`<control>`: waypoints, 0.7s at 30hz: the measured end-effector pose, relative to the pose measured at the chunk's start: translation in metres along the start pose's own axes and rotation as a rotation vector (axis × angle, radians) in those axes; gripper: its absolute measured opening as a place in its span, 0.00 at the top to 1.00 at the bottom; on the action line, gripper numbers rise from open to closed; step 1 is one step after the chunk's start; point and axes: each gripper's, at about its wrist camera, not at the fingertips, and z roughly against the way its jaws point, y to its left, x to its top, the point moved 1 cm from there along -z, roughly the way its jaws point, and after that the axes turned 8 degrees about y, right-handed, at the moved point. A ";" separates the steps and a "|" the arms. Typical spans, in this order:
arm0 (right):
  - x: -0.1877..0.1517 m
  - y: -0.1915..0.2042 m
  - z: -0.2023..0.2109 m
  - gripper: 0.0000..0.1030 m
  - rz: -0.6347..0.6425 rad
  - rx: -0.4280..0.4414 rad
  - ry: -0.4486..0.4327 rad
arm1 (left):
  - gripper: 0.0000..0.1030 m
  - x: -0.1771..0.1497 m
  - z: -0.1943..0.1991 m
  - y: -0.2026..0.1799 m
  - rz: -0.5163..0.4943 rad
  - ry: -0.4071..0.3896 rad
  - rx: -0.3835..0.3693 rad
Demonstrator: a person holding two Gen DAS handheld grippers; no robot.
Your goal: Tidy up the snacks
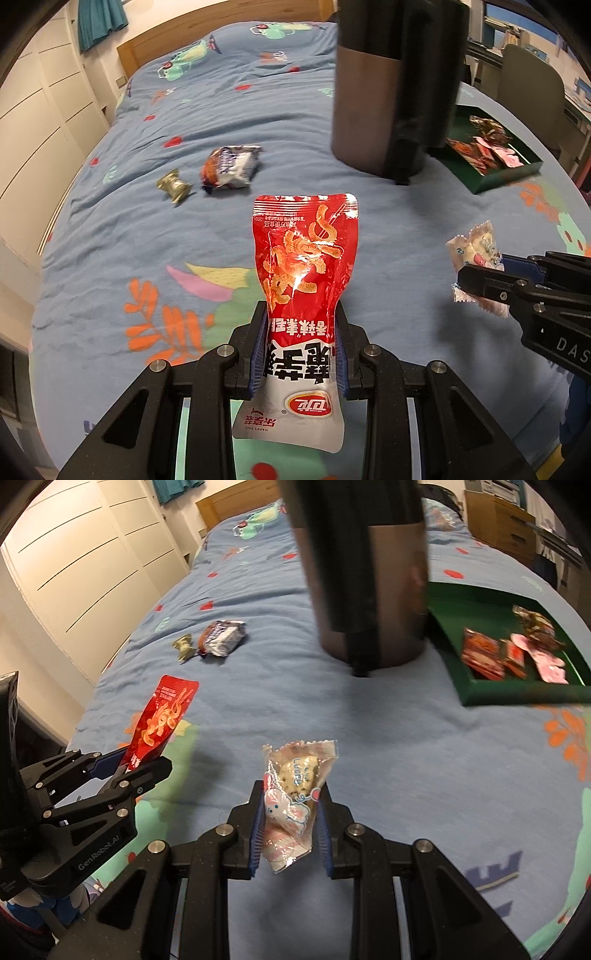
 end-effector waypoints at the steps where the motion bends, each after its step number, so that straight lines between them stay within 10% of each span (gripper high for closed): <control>1: -0.002 -0.005 0.003 0.09 -0.006 -0.005 -0.002 | 0.74 0.000 0.001 -0.005 -0.005 0.001 -0.004; 21: -0.035 -0.112 0.047 0.09 -0.156 -0.074 -0.052 | 0.74 0.018 0.012 -0.105 -0.133 0.016 -0.068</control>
